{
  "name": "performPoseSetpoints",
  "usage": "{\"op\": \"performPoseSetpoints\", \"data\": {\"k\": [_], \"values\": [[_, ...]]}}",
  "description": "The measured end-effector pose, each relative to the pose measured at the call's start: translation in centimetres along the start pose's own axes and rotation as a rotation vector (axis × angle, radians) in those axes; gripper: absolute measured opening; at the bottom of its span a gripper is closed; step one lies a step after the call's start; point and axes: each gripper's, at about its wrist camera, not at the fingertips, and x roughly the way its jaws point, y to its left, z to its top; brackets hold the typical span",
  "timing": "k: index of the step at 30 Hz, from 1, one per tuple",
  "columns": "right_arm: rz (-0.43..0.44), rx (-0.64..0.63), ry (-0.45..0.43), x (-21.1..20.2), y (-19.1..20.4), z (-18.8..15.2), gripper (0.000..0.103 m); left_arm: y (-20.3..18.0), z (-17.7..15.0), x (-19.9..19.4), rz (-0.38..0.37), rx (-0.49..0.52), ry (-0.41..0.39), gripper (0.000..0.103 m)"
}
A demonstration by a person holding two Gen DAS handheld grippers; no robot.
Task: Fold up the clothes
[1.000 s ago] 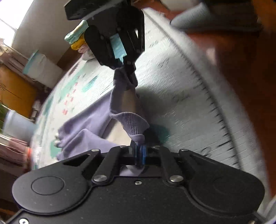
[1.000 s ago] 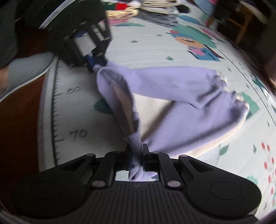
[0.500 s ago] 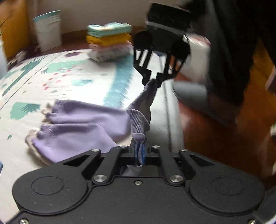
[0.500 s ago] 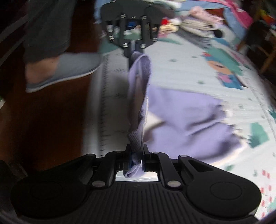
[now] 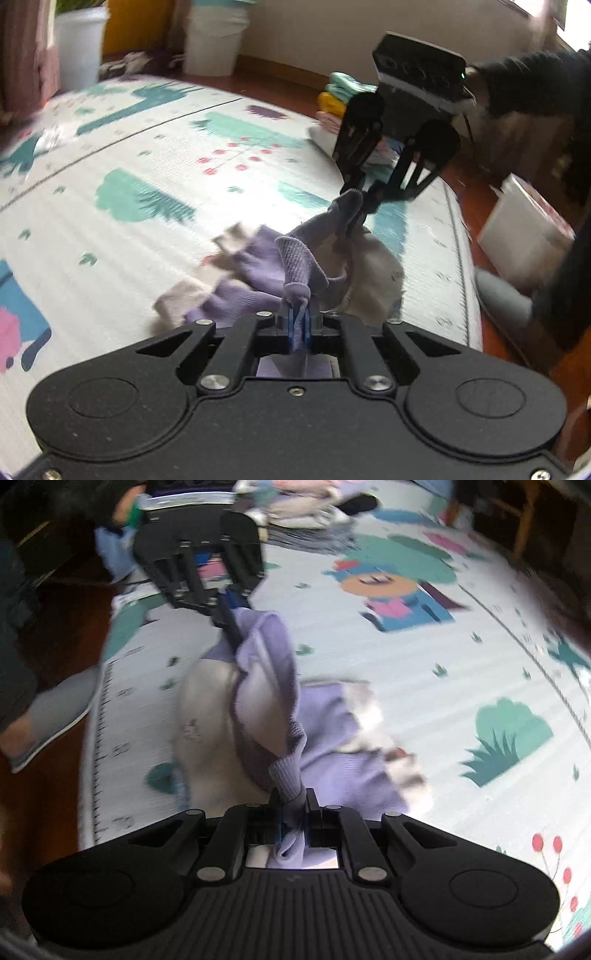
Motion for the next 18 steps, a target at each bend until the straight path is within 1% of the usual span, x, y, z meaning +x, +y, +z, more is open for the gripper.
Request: {"op": "performPoseSetpoints", "data": {"k": [5, 8, 11, 14, 16, 17, 18], "values": [[0.024, 0.124, 0.007, 2.9, -4.4, 0.1, 0.013, 2.8, -0.1, 1.2, 0.002, -0.118, 0.016, 0.005], [0.018, 0.201, -0.006, 3.9, -6.3, -0.4, 0.013, 4.2, 0.2, 2.1, 0.013, -0.154, 0.020, 0.005], [0.001, 0.250, -0.014, 4.2, -7.5, -0.9, 0.013, 5.2, 0.5, 2.8, 0.017, -0.179, 0.026, 0.005], [-0.015, 0.310, -0.015, 4.8, -8.6, -1.4, 0.013, 6.4, 0.2, 3.9, 0.024, -0.217, 0.049, 0.005], [-0.057, 0.334, -0.025, 5.3, -8.7, -1.3, 0.017, 7.2, -0.1, 4.6, 0.035, -0.262, 0.063, 0.005], [-0.083, 0.350, -0.029, 5.6, -8.7, -1.5, 0.019, 7.6, -0.4, 5.0, 0.053, -0.299, 0.064, 0.005], [-0.115, 0.353, -0.031, 5.8, -8.7, -1.4, 0.030, 7.9, -0.6, 5.4, 0.073, -0.335, 0.067, 0.007]]}}
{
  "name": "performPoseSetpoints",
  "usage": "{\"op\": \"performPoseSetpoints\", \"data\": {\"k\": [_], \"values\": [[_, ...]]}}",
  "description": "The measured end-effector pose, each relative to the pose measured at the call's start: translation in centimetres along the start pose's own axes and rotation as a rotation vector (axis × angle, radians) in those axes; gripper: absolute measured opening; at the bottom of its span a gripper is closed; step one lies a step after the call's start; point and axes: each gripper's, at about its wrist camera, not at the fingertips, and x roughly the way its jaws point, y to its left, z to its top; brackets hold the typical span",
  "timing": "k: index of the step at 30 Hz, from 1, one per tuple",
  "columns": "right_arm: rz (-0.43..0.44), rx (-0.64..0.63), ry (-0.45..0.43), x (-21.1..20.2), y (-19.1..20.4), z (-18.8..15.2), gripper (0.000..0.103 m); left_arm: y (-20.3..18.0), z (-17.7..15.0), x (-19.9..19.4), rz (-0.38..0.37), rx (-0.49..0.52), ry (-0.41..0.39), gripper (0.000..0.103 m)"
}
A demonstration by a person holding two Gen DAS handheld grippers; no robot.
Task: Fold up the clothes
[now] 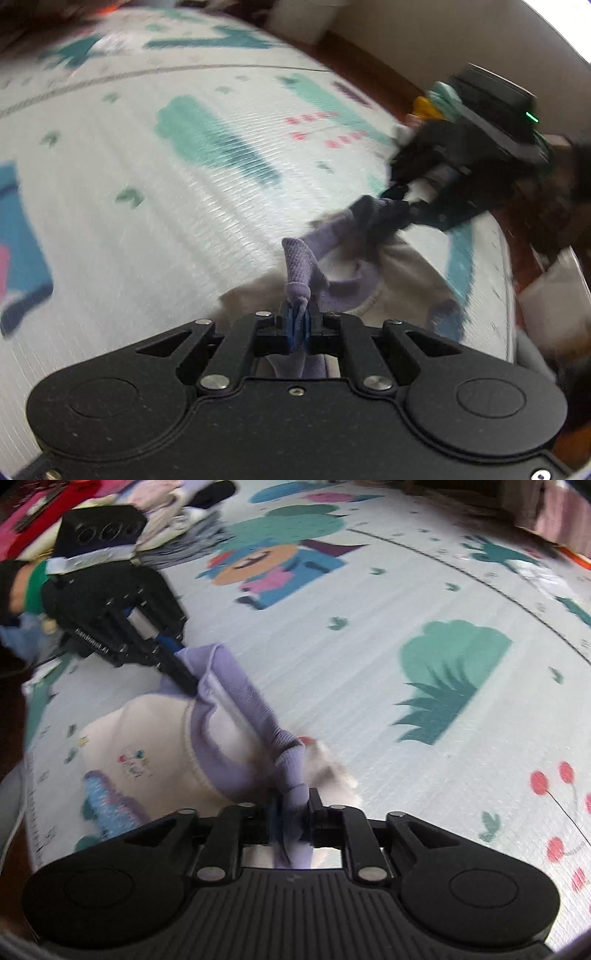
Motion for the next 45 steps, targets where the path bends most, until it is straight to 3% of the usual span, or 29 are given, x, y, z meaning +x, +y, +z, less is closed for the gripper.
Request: {"op": "performPoseSetpoints", "data": {"k": [1, 2, 5, 8, 10, 13, 16, 18, 20, 23, 26, 27, 29, 32, 36, 42, 43, 45], "values": [[-0.053, -0.015, -0.010, 0.0, 0.2, -0.1, 0.040, 0.3, -0.1, 0.1, 0.021, -0.031, -0.005, 0.019], [-0.100, -0.027, -0.027, -0.2, 0.4, -0.2, 0.041, 0.5, -0.3, -0.3, 0.040, -0.056, -0.024, 0.029], [-0.151, 0.040, -0.120, -1.9, 0.0, -0.5, 0.042, 1.0, -0.7, -2.0, 0.095, -0.132, -0.104, 0.036], [-0.206, 0.051, -0.211, -4.3, 1.0, -1.7, 0.043, 0.0, -1.7, -4.9, 0.159, -0.118, -0.197, 0.036], [-0.205, 0.022, -0.242, -5.3, 2.9, -3.0, 0.043, -2.3, -2.6, -5.9, 0.181, -0.014, -0.212, 0.036], [-0.194, -0.040, -0.243, -5.2, 7.3, -5.6, 0.046, -7.0, -4.8, -5.8, 0.147, 0.166, -0.193, 0.036], [-0.196, -0.039, -0.220, -3.7, 10.3, -7.8, 0.049, -10.6, -7.4, -4.1, 0.133, 0.346, -0.119, 0.036], [-0.209, 0.006, -0.184, -2.1, 11.3, -8.8, 0.053, -11.7, -9.4, -1.6, 0.220, 0.487, -0.033, 0.036], [-0.224, 0.047, -0.151, -0.5, 12.3, -9.8, 0.053, -11.5, -11.0, -0.2, 0.259, 0.592, -0.023, 0.037], [-0.302, -0.020, -0.206, -0.9, 13.9, -9.8, 0.053, -12.3, -10.6, -2.2, 0.275, 0.560, -0.094, 0.035], [-0.306, -0.048, -0.266, -1.5, 15.1, -9.4, 0.053, -13.7, -11.2, -4.0, 0.249, 0.540, -0.164, 0.036], [-0.305, -0.054, -0.272, -1.3, 15.3, -9.3, 0.053, -13.9, -11.6, -3.7, 0.258, 0.535, -0.153, 0.036], [-0.302, -0.011, -0.200, 0.5, 14.7, -9.2, 0.053, -13.1, -12.3, -1.2, 0.304, 0.511, -0.070, 0.037], [-0.312, -0.007, -0.223, 0.2, 14.4, -9.3, 0.053, -12.0, -11.8, -1.0, 0.294, 0.455, -0.091, 0.036], [-0.343, -0.113, -0.279, -0.7, 14.8, -8.2, 0.055, -12.2, -9.8, -2.6, 0.304, 0.469, -0.163, 0.037], [-0.412, -0.115, -0.312, -0.2, 11.1, -4.7, 0.056, -9.6, -6.8, -1.2, 0.317, 0.468, -0.140, 0.042], [-0.404, -0.060, -0.306, 0.0, 9.9, -4.2, 0.061, -9.1, -6.2, -0.6, 0.318, 0.459, -0.129, 0.043], [-0.387, 0.052, -0.269, 0.7, 7.2, -3.4, 0.062, -8.0, -5.1, 0.6, 0.306, 0.427, -0.097, 0.044]]}}
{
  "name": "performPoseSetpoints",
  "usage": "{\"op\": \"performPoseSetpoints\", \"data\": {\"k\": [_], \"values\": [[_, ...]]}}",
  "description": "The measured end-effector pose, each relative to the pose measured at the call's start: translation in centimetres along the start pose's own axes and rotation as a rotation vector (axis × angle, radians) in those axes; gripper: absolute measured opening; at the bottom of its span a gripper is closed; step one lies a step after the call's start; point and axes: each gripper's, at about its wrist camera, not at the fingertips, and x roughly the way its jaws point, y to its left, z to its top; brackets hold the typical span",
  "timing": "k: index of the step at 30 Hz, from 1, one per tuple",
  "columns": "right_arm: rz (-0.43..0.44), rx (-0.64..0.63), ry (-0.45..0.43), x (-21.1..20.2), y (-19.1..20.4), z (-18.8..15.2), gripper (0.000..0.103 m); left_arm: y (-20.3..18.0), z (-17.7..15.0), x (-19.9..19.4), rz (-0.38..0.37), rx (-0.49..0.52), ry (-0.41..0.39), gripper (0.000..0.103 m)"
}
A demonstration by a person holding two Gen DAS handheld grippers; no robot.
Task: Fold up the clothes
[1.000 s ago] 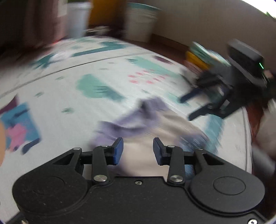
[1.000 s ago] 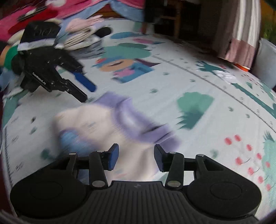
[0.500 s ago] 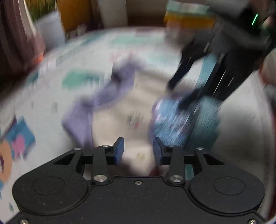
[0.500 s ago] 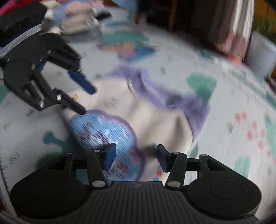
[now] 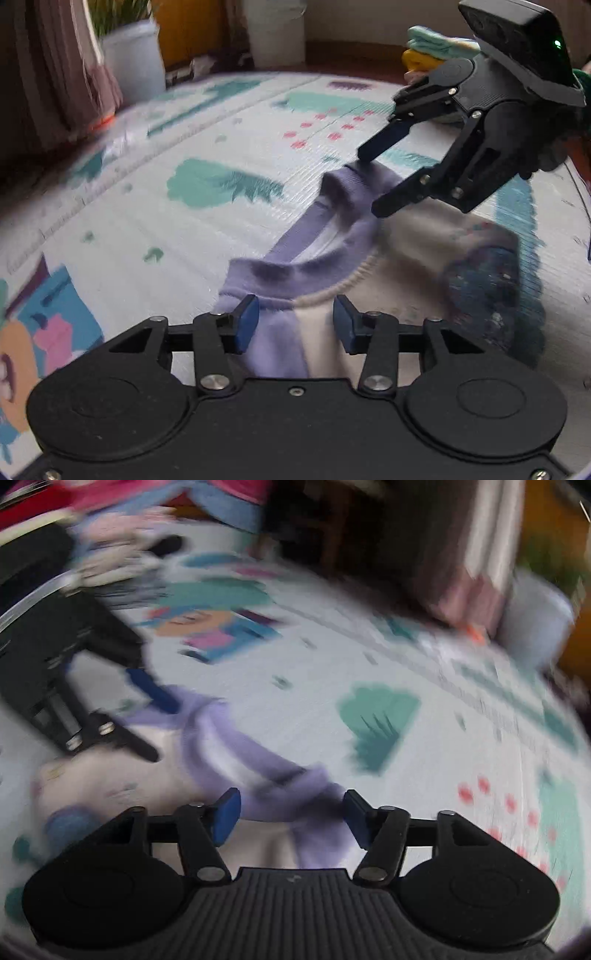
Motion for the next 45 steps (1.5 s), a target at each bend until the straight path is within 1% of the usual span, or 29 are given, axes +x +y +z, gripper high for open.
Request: {"op": "performPoseSetpoints", "data": {"k": [3, 4, 6, 7, 9, 10, 11, 12, 13, 15, 17, 19, 20, 21, 23, 24, 25, 26, 27, 29, 30, 32, 34, 35, 37, 39, 41, 43, 45], "values": [[0.058, -0.004, 0.088, 2.2, -1.1, -0.8, 0.063, 0.2, 0.5, 1.9, -0.019, 0.032, 0.050, 0.049], [0.054, -0.013, 0.087, 2.3, -1.2, -0.9, 0.066, 0.3, 0.8, 2.2, -0.027, 0.037, 0.064, 0.050], [0.051, 0.065, 0.070, 1.8, -1.9, -0.8, 0.066, 0.6, 1.3, 1.7, -0.034, 0.030, 0.082, 0.050], [0.046, 0.098, 0.051, 1.2, -2.1, -0.7, 0.065, 0.5, 1.4, 0.8, -0.018, 0.040, 0.062, 0.050], [0.047, 0.081, -0.018, -0.8, -1.3, -0.9, 0.065, 0.0, 1.2, -1.8, 0.018, 0.053, -0.004, 0.050], [0.065, 0.068, -0.040, -1.9, -0.8, -1.1, 0.065, -0.3, 0.9, -3.1, 0.017, 0.045, -0.032, 0.050], [0.077, 0.041, -0.059, -3.1, 0.2, -1.6, 0.065, -0.8, 0.5, -4.3, 0.008, 0.042, -0.058, 0.045], [0.088, 0.015, -0.069, -4.0, 1.1, -2.0, 0.065, -1.4, 0.0, -5.3, 0.000, 0.048, -0.073, 0.034], [0.101, -0.001, -0.073, -4.7, 2.1, -2.7, 0.064, -2.2, -0.5, -5.9, -0.003, 0.058, -0.078, 0.014], [0.124, -0.030, -0.070, -5.8, 4.1, -4.1, 0.063, -3.9, -1.8, -6.5, -0.025, 0.066, -0.057, 0.011], [0.130, -0.017, -0.015, -5.6, 5.4, -5.4, 0.063, -5.2, -3.1, -5.6, -0.040, 0.054, 0.011, 0.011], [0.152, 0.051, 0.029, -4.9, 5.6, -6.5, 0.066, -6.2, -4.3, -4.7, -0.053, 0.032, 0.065, 0.010], [0.165, 0.098, 0.044, -4.5, 5.2, -7.0, 0.068, -5.8, -4.7, -4.3, -0.055, -0.013, 0.053, 0.010], [0.146, 0.081, 0.032, -4.7, 5.2, -6.7, 0.070, -5.6, -5.0, -4.1, -0.057, -0.051, 0.043, 0.010], [0.106, 0.045, 0.006, -5.2, 5.1, -6.1, 0.067, -5.2, -4.5, -4.9, -0.061, -0.088, 0.030, 0.010], [0.094, 0.023, -0.028, -5.8, 5.3, -5.9, 0.066, -5.2, -4.4, -5.6, -0.061, -0.094, -0.005, 0.010], [0.110, 0.027, -0.042, -6.1, 5.2, -5.9, 0.065, -5.3, -4.4, -6.0, -0.062, -0.102, -0.023, 0.010], [0.112, 0.027, -0.026, -6.0, 5.2, -6.1, 0.065, -5.5, -4.7, -5.8, -0.053, -0.103, -0.011, 0.015], [0.105, 0.016, -0.013, -5.7, 5.4, -6.5, 0.064, -5.7, -5.2, -5.2, -0.043, -0.090, 0.025, 0.016], [0.093, -0.004, 0.009, -5.3, 5.8, -7.2, 0.064, -6.0, -5.6, -5.1, -0.040, -0.070, 0.010, 0.017], [0.092, -0.011, -0.005, -5.7, 5.9, -7.0, 0.063, -6.0, -5.2, -5.5, -0.036, -0.074, 0.005, 0.018], [0.105, -0.019, 0.012, -5.6, 6.2, -6.9, 0.063, -6.0, -4.5, -6.2, -0.038, -0.081, -0.033, 0.034], [0.121, -0.021, 0.035, -5.4, 6.3, -6.9, 0.064, -6.1, -4.8, -4.7, -0.020, -0.089, 0.018, 0.041], [0.146, 0.028, 0.082, -4.4, 6.0, -7.1, 0.066, -6.0, -4.9, -4.2, -0.018, -0.105, 0.031, 0.043], [0.164, 0.061, 0.063, -4.5, 5.5, -7.1, 0.068, -5.2, -4.8, -4.4, -0.032, -0.164, 0.015, 0.043], [0.172, 0.069, -0.007, -5.9, 5.2, -6.8, 0.065, -4.7, -4.2, -5.5, -0.026, -0.180, -0.025, 0.043], [0.159, 0.181, -0.038, -6.3, 3.8, -6.8, 0.066, -3.5, -4.2, -6.4, -0.018, -0.259, -0.057, 0.044], [0.146, 0.296, -0.066, -6.6, 2.4, -6.8, 0.067, -1.9, -4.8, -6.3, -0.015, -0.399, -0.050, 0.044], [0.141, 0.423, -0.039, -5.5, 0.8, -7.1, 0.067, -0.4, -5.6, -5.9, -0.024, -0.550, -0.034, 0.044]]}}
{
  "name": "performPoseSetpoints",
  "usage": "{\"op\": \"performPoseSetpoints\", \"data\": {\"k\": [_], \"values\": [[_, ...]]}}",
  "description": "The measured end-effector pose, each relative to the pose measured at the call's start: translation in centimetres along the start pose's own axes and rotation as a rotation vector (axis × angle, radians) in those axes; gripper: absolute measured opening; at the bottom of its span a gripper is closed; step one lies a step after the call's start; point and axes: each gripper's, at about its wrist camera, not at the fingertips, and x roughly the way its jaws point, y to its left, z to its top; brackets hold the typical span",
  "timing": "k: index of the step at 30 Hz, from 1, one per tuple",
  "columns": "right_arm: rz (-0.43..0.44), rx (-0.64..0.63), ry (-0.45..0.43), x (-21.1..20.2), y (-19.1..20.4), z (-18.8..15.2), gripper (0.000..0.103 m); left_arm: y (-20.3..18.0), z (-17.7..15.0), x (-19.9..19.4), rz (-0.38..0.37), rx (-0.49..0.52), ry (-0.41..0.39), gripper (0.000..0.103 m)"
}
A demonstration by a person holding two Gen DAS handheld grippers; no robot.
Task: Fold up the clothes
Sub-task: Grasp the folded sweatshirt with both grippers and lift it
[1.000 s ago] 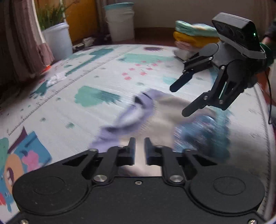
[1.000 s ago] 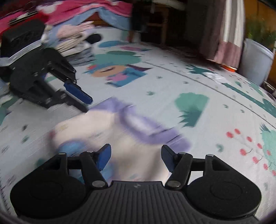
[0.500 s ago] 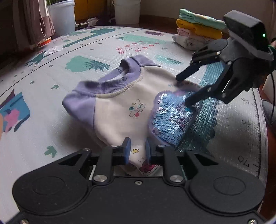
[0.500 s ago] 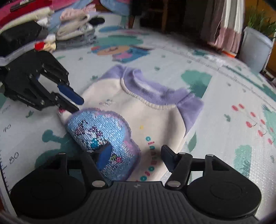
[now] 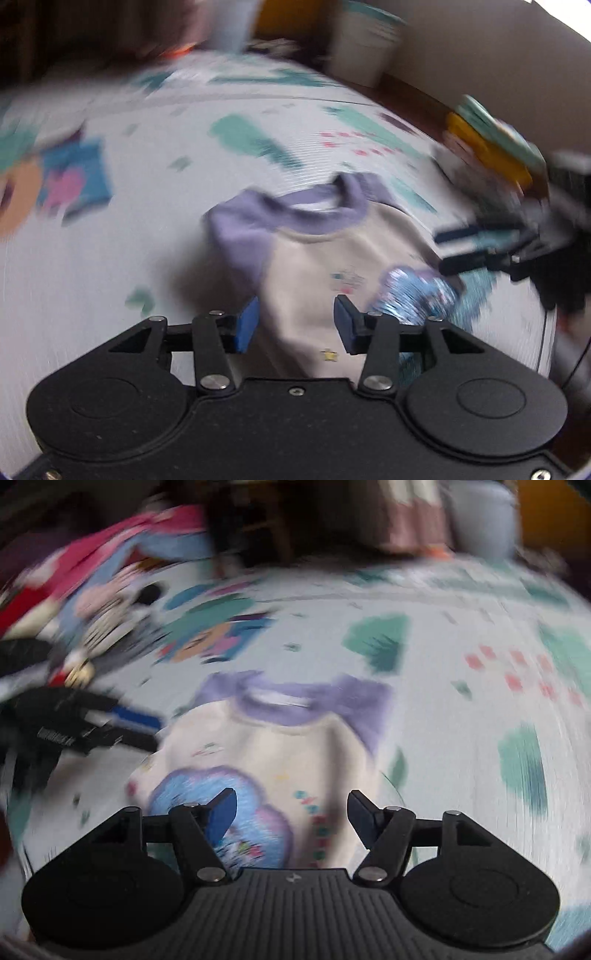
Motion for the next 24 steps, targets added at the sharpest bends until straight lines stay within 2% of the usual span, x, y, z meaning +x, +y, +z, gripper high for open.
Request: {"op": "performPoseSetpoints", "data": {"k": [2, 5, 6, 8, 9, 10, 11, 12, 15, 19, 21, 22, 23, 24], "values": [[0.002, 0.124, 0.015, 0.8, -1.7, 0.2, 0.067, 1.4, 0.0, 0.5, -0.024, -0.153, 0.025, 0.044], [0.029, 0.333, 0.044, 2.0, -4.2, -0.9, 0.067, 2.4, -0.6, 1.1, -0.061, -0.323, 0.059, 0.043], [0.031, 0.382, 0.050, 2.4, -4.9, -1.4, 0.066, 2.6, -0.9, 1.2, -0.070, -0.369, 0.068, 0.043], [0.056, 0.403, 0.033, 2.5, -5.0, -1.9, 0.065, 2.7, -1.6, 1.5, -0.085, -0.446, 0.078, 0.042], [0.068, 0.411, 0.027, 2.6, -5.1, -2.2, 0.061, 2.6, -1.6, 1.5, -0.084, -0.455, 0.067, 0.042], [0.073, 0.401, 0.032, 2.7, -5.0, -2.2, 0.052, 2.5, -1.6, 1.6, -0.088, -0.462, 0.067, 0.038], [0.091, 0.414, 0.035, 2.9, -5.0, -2.3, 0.043, 2.5, -1.5, 1.8, -0.094, -0.471, 0.074, 0.025], [0.124, 0.446, 0.049, 3.2, -5.2, -2.4, 0.033, 2.5, -1.4, 2.1, -0.100, -0.481, 0.086, 0.023], [0.148, 0.490, 0.068, 3.2, -5.1, -2.9, 0.028, 2.5, -1.8, 2.1, -0.129, -0.525, 0.111, 0.017], [0.202, 0.529, 0.141, 2.0, -4.8, -4.5, 0.027, 2.4, -3.3, 0.7, -0.180, -0.533, 0.180, 0.016], [0.202, 0.502, 0.140, 0.9, -4.5, -4.9, 0.031, 2.0, -3.3, -0.2, -0.181, -0.462, 0.177, 0.019], [0.180, 0.483, 0.116, 0.5, -4.4, -4.8, 0.036, 1.8, -3.1, -0.6, -0.161, -0.415, 0.155, 0.032], [0.157, 0.465, 0.092, 0.2, -4.3, -4.7, 0.041, 1.9, -2.9, -0.8, -0.143, -0.398, 0.130, 0.051], [0.136, 0.448, 0.070, -0.2, -4.2, -4.6, 0.059, 2.1, -2.7, -0.6, -0.139, -0.409, 0.117, 0.053]]}}
